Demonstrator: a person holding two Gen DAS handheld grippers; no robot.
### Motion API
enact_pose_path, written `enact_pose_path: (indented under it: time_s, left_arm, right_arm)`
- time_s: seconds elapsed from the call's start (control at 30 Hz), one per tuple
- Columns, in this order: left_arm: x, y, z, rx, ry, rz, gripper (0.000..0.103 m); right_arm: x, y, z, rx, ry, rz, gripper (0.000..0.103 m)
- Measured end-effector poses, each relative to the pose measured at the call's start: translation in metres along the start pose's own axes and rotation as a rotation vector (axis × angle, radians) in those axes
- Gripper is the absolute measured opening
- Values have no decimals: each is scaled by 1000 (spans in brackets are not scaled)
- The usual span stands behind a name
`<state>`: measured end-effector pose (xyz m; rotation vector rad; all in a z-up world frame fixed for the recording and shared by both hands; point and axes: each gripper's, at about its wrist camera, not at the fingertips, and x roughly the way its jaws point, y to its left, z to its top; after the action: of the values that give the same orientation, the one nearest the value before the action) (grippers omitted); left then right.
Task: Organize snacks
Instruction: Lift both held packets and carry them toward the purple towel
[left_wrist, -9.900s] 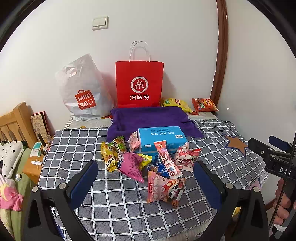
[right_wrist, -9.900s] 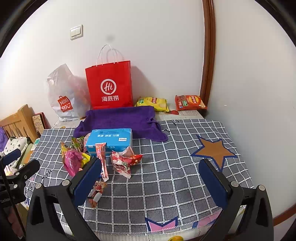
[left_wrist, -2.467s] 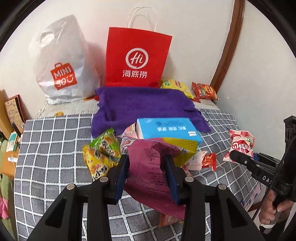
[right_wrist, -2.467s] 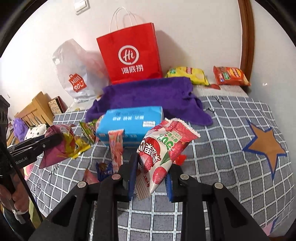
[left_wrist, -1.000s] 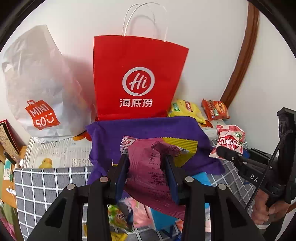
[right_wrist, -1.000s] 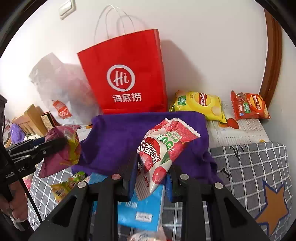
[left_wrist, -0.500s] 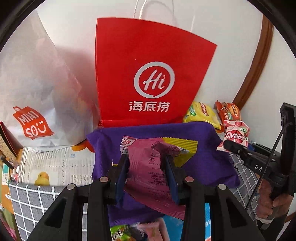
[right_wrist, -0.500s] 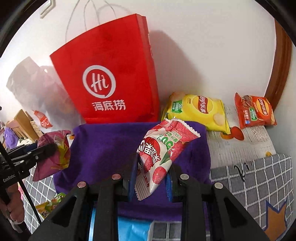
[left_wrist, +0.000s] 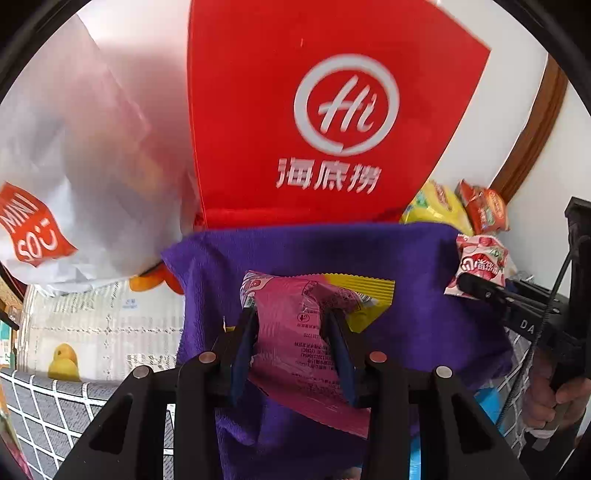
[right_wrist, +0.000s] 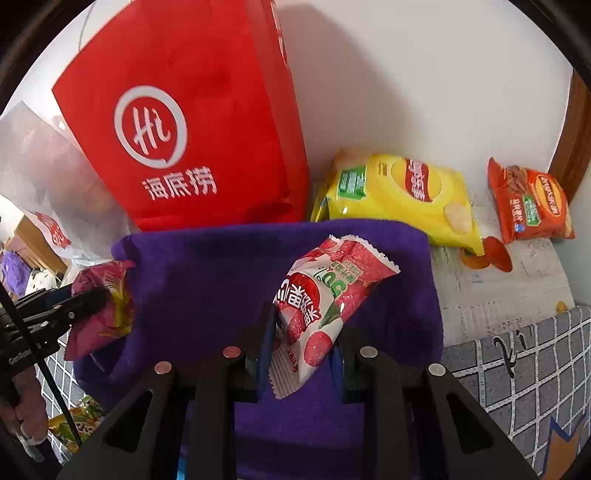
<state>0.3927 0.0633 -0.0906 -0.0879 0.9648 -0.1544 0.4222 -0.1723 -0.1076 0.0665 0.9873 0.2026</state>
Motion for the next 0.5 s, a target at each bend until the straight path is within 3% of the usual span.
enact_pose_path:
  time_s: [0.5]
  left_arm:
    - [22,4,-6,-5,40,3,38]
  right_arm:
    - [32,-9,-9,16,91,-15,28]
